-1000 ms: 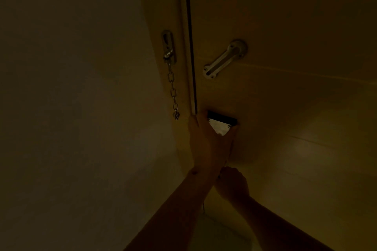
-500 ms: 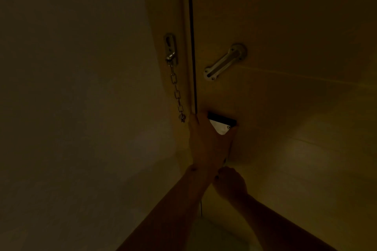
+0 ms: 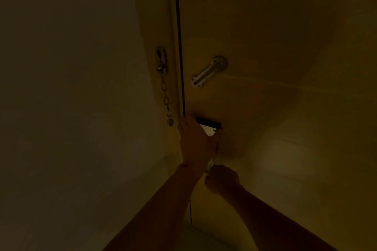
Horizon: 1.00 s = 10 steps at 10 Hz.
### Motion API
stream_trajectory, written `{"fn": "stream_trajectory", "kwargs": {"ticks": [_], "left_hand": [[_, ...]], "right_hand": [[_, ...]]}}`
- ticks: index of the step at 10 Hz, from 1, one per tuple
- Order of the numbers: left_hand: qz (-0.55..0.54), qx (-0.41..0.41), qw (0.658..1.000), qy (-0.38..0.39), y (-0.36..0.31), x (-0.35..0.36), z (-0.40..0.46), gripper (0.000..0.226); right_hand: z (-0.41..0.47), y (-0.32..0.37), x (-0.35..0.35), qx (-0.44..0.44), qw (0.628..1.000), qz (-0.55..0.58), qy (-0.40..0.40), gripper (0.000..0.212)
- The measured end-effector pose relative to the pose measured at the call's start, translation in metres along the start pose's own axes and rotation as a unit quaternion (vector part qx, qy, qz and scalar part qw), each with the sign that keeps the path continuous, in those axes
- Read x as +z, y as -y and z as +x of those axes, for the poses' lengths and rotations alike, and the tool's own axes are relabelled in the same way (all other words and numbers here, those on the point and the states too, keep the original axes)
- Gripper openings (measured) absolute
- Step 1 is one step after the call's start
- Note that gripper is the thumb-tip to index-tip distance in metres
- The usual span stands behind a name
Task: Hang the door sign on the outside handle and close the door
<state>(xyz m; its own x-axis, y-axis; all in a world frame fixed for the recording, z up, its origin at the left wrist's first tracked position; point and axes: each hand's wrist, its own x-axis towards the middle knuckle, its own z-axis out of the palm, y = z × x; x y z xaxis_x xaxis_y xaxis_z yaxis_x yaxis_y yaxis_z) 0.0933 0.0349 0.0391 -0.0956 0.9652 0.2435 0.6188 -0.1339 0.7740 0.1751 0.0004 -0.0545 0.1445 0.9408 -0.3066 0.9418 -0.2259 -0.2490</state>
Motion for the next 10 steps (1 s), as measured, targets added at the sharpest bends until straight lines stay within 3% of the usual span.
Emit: {"fn": "stream_trajectory", "kwargs": {"ticks": [2, 4, 6, 8, 9, 10], "left_hand": [[0.032, 0.027, 0.999, 0.008, -0.003, -0.007, 0.004, 0.105], [0.078, 0.044, 0.996, 0.029, -0.007, -0.008, 0.004, 0.104], [0.139, 0.055, 0.987, 0.056, -0.015, -0.011, -0.002, 0.097], [0.07, -0.127, 0.968, 0.202, 0.021, -0.025, -0.021, 0.096], [0.077, -0.1, 0.975, 0.182, 0.024, -0.022, -0.047, 0.087], [0.024, -0.04, 0.989, 0.143, 0.007, -0.021, -0.067, 0.056]], "right_hand": [[-0.011, -0.001, -0.009, -0.003, 1.0, -0.027, 0.008, 0.03], [-0.02, -0.005, -0.022, 0.009, 0.999, 0.024, 0.047, 0.03], [-0.048, -0.021, -0.034, 0.002, 0.996, 0.035, 0.077, 0.052], [-0.087, -0.063, -0.037, 0.049, 0.99, 0.116, 0.07, 0.085], [-0.101, -0.08, -0.039, 0.026, 0.986, 0.154, 0.061, 0.081], [-0.119, -0.084, -0.045, -0.005, 0.985, 0.164, 0.053, 0.071]]}}
